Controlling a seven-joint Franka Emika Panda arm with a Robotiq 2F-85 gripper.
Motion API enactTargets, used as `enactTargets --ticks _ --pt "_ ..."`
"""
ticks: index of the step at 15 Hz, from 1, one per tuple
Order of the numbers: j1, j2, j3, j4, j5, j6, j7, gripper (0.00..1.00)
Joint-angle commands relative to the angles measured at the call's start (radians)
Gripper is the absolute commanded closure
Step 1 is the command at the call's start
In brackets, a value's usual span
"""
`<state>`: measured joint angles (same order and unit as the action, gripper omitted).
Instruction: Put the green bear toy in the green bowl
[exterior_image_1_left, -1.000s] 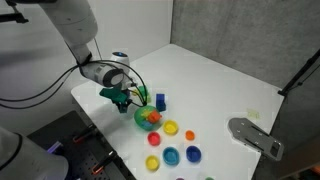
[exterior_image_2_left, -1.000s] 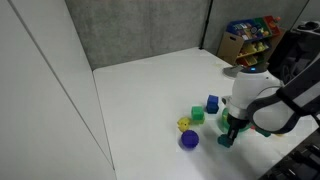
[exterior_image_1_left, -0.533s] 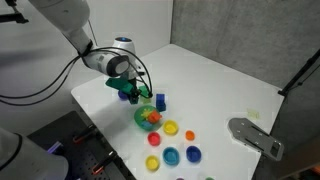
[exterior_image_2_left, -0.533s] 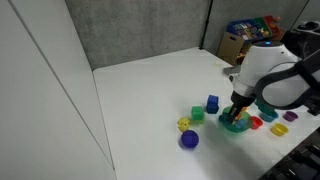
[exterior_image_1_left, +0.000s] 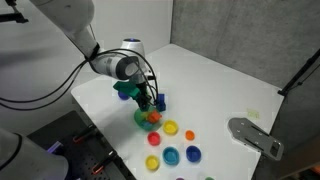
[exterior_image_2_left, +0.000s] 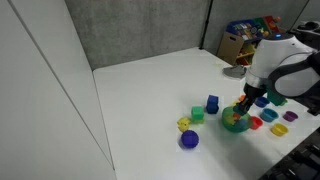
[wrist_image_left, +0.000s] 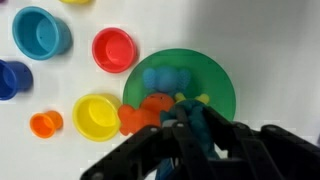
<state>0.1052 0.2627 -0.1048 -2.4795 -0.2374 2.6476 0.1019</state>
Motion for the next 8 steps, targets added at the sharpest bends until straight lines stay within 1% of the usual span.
enactTargets --ticks 1,2,3,6,8 --pt "-0.012 0.004 -0.014 -0.002 -0.037 -0.036 0.048 0.50" --pt "-0.017 0.002 -0.011 -0.003 -0.029 -0.047 0.042 0.49" --pt "-0.020 0.000 -0.008 -0.002 -0.024 -0.057 0.039 0.45" --pt "-0.024 -0.021 -0.002 0.003 -0.009 -0.096 0.043 0.23" --pt "-0.024 -0.037 -0.002 0.016 -0.003 -0.137 0.059 0.05"
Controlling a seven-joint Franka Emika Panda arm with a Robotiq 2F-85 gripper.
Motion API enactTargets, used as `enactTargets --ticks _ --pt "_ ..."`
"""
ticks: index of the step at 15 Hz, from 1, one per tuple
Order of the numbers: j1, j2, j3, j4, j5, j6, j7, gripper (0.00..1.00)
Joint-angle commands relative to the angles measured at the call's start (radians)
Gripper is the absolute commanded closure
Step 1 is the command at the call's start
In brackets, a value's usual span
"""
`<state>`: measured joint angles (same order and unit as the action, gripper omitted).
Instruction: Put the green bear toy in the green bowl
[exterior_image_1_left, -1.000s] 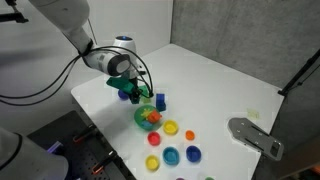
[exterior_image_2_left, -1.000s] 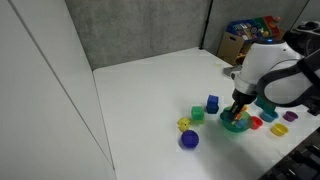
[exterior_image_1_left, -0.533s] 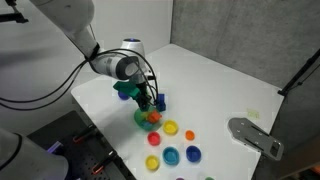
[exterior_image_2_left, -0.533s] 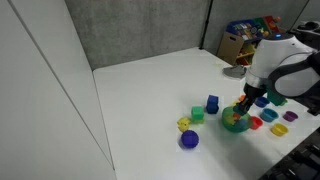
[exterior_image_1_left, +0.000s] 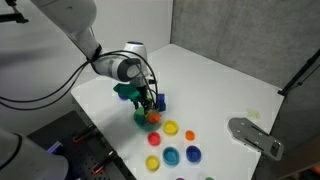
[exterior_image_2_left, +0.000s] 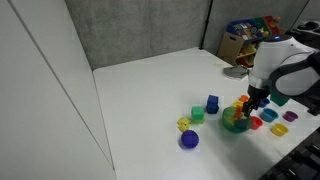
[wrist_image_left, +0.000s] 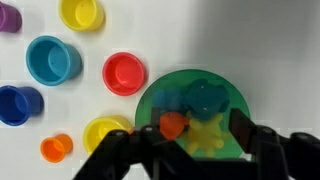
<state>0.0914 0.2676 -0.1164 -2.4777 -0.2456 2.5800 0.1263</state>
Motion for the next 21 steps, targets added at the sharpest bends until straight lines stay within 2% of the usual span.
enactTargets --ticks 1,8,12,15,18,21 --pt "-0.011 -0.051 0.011 0.022 0.010 -0.091 0.047 0.01" --pt "-0.029 -0.170 0.030 0.080 0.044 -0.229 0.106 0.00" --pt "-0.043 -0.277 0.068 0.080 0.153 -0.314 0.016 0.00" --pt "-0.049 -0.349 0.083 0.114 0.252 -0.433 -0.092 0.00" --pt "-0.053 -0.402 0.082 0.163 0.271 -0.552 -0.154 0.00" --pt "-0.062 -0.461 0.091 0.197 0.215 -0.610 -0.135 0.00"
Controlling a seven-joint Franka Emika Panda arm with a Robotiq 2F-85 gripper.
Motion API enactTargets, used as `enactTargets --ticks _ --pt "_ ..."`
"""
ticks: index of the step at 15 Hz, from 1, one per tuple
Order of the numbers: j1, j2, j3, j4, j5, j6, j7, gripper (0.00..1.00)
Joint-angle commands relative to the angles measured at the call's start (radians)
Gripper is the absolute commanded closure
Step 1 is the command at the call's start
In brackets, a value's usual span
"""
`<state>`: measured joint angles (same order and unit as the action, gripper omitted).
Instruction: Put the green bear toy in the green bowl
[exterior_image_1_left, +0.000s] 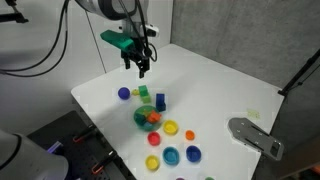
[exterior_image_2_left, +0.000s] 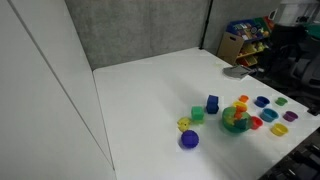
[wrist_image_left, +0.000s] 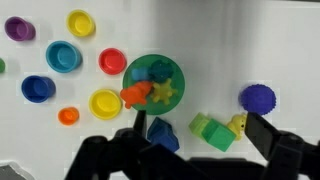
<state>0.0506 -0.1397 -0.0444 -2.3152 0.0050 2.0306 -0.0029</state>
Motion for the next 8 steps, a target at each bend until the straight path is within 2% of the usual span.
enactTargets --ticks 1,5,6,8 --pt "-0.021 -0.075 0.023 0.042 -0.047 -0.068 -0.002 0.00" --pt "-0.024 -0.125 0.025 0.041 -0.058 -0.082 -0.024 0.00" --pt "-0.022 -0.103 0.029 0.041 -0.047 -0.054 -0.003 0.00" --pt "-0.022 -0.116 0.029 0.040 -0.047 -0.067 -0.005 0.00"
